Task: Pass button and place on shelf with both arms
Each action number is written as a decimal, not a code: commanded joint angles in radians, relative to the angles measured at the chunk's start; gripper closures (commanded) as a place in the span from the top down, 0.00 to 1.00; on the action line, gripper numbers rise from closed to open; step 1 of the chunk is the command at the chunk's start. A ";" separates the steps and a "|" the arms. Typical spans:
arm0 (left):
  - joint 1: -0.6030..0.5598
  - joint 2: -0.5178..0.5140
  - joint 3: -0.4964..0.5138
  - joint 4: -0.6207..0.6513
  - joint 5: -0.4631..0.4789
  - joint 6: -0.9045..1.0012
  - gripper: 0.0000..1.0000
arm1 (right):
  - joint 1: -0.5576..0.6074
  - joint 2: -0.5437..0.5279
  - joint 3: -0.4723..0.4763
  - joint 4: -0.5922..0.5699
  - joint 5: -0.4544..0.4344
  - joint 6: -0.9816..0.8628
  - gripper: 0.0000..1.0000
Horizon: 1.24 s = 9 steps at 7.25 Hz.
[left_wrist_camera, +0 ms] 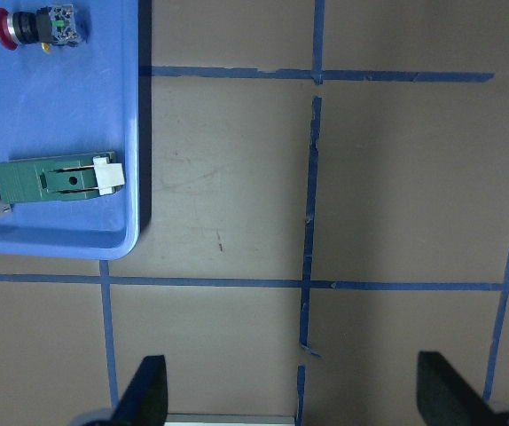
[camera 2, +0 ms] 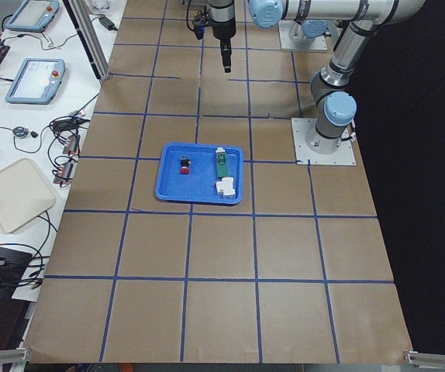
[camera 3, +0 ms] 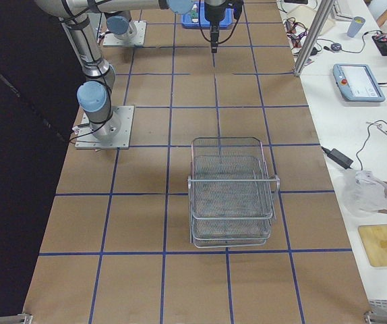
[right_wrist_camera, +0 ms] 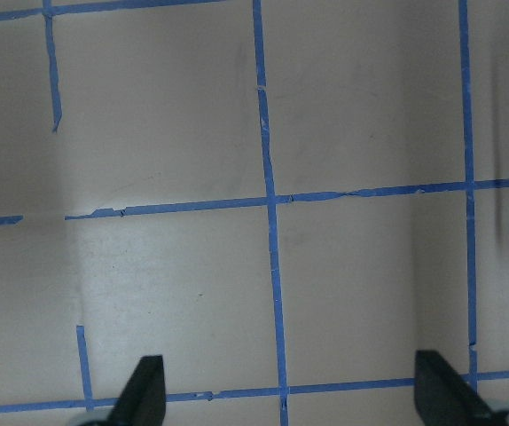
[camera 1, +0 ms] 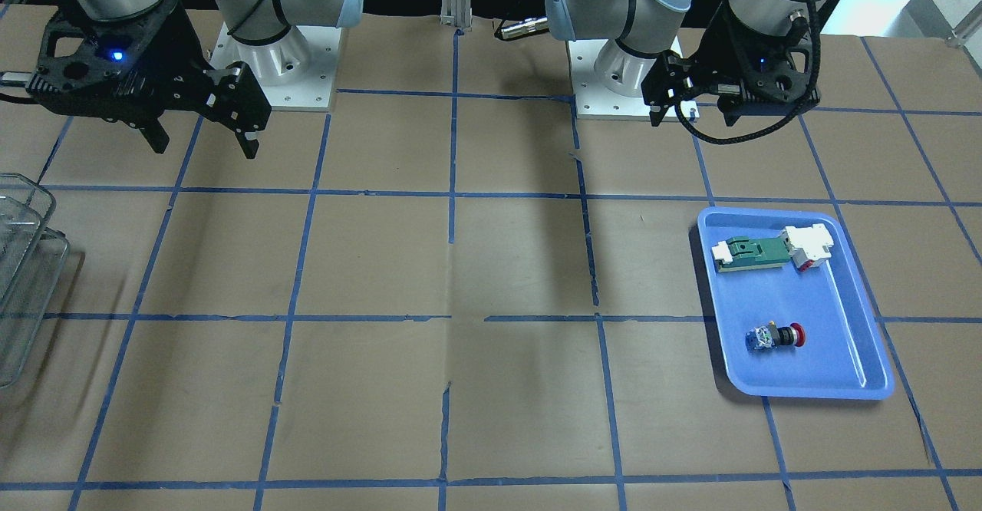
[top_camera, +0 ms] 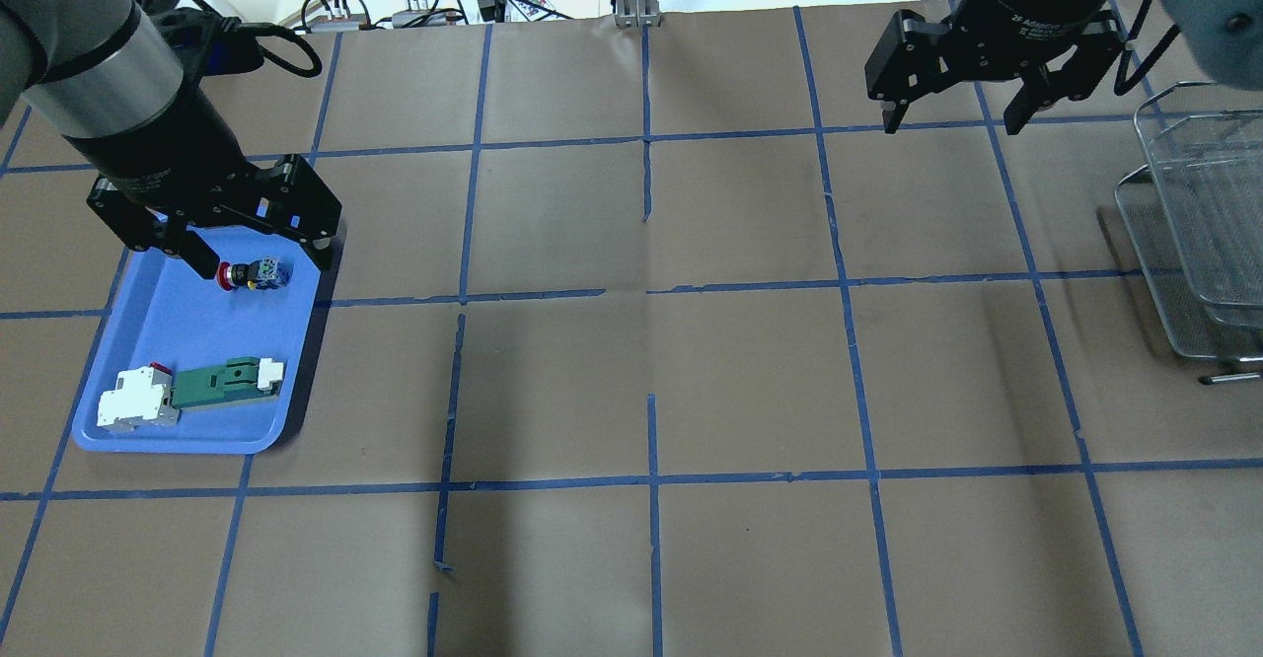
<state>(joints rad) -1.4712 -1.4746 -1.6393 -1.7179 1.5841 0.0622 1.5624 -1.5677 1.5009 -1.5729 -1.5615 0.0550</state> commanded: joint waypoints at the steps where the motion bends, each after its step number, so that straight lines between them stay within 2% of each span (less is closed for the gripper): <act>1: 0.000 -0.001 -0.005 0.000 -0.001 0.001 1.00 | -0.001 0.000 -0.001 -0.002 0.001 0.000 1.00; 6: 0.017 -0.022 -0.005 0.027 0.000 -0.021 1.00 | -0.001 0.000 0.001 -0.004 0.001 0.000 1.00; 8: 0.124 -0.061 -0.007 0.163 -0.007 -0.021 1.00 | -0.001 0.002 0.001 -0.007 0.000 0.000 1.00; 9: 0.153 -0.099 0.004 0.188 -0.007 -0.022 1.00 | -0.001 0.002 0.001 -0.009 0.000 0.000 1.00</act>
<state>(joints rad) -1.3663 -1.5319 -1.6434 -1.5803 1.5796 0.0415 1.5615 -1.5663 1.5018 -1.5795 -1.5614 0.0552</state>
